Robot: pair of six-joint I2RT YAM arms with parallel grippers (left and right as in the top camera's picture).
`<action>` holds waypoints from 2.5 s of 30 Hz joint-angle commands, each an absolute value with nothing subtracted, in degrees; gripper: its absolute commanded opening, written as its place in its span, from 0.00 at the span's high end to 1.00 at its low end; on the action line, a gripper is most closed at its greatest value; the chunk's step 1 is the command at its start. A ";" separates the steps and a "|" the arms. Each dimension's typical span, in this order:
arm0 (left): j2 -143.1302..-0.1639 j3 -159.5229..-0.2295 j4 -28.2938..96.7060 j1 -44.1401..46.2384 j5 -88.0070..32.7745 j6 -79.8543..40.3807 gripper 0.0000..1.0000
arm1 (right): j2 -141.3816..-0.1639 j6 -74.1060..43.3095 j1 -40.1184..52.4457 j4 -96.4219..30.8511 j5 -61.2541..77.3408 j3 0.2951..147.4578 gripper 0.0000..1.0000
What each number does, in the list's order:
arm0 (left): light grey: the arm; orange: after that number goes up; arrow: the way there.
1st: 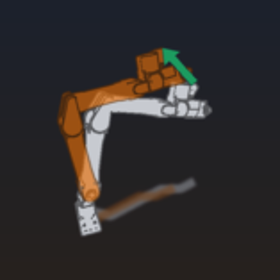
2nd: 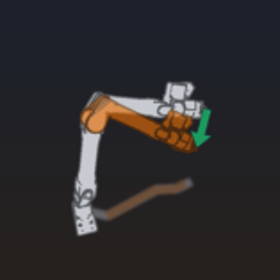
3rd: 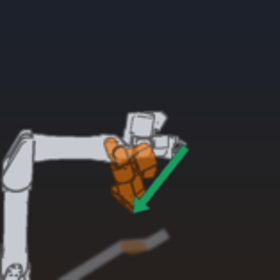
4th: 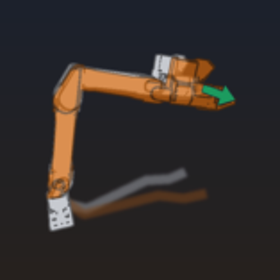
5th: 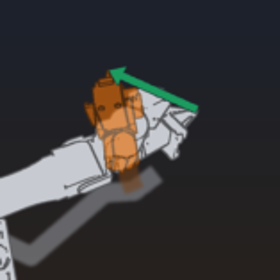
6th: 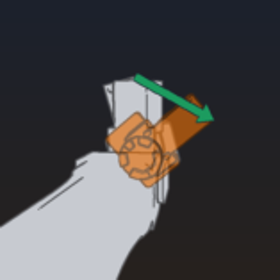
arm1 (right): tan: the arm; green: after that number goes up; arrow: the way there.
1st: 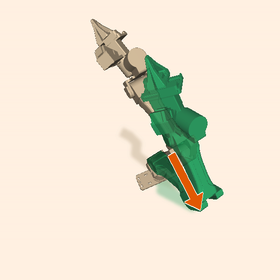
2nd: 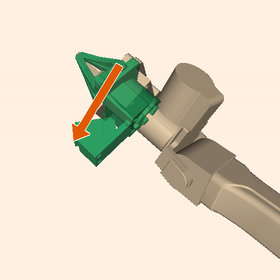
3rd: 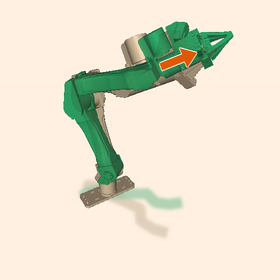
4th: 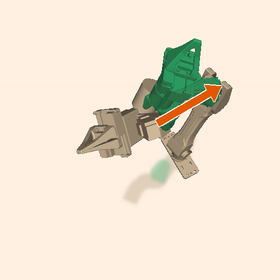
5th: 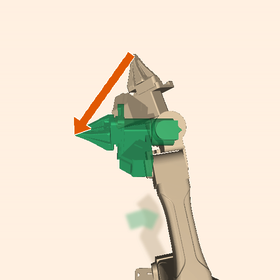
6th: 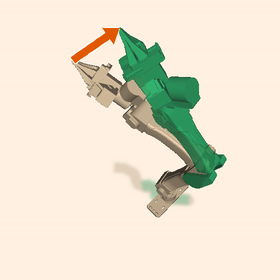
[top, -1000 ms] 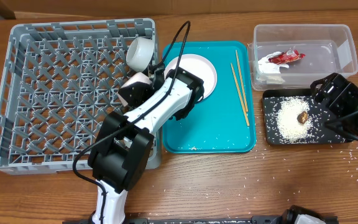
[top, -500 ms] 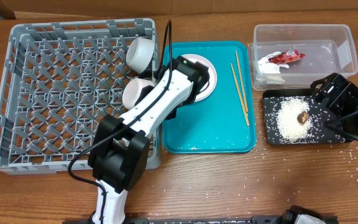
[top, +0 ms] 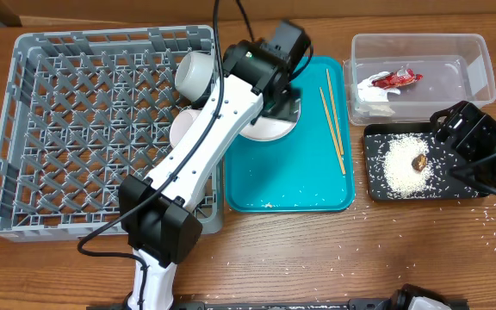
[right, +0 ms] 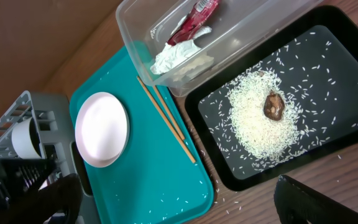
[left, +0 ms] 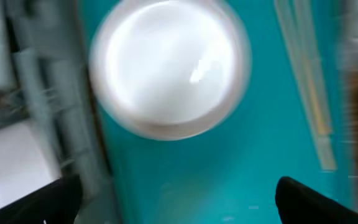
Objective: Sort waste into correct bins and load items into the dishwasher
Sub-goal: 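Reach the left gripper to the white plate and grip its edge, then lift the white plate and stand it upright in the rack's back corner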
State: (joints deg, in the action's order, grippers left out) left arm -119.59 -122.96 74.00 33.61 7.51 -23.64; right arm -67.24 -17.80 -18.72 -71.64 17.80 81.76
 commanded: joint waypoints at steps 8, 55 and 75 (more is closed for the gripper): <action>-121.51 -112.68 67.92 34.57 5.30 -60.01 0.22 | -67.31 -17.85 -18.94 -71.48 18.02 82.46 0.00; -121.60 -86.35 43.51 34.92 13.52 -79.05 0.88 | -67.31 -17.85 -18.94 -71.48 18.02 82.46 0.00; -110.74 -106.06 51.53 32.21 20.43 -20.47 0.96 | -67.31 -17.85 -18.94 -71.48 18.02 82.46 0.00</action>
State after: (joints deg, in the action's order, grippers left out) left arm -118.15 -99.81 49.54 32.91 13.56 -41.80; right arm -67.24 -17.80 -18.72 -71.64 17.80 81.76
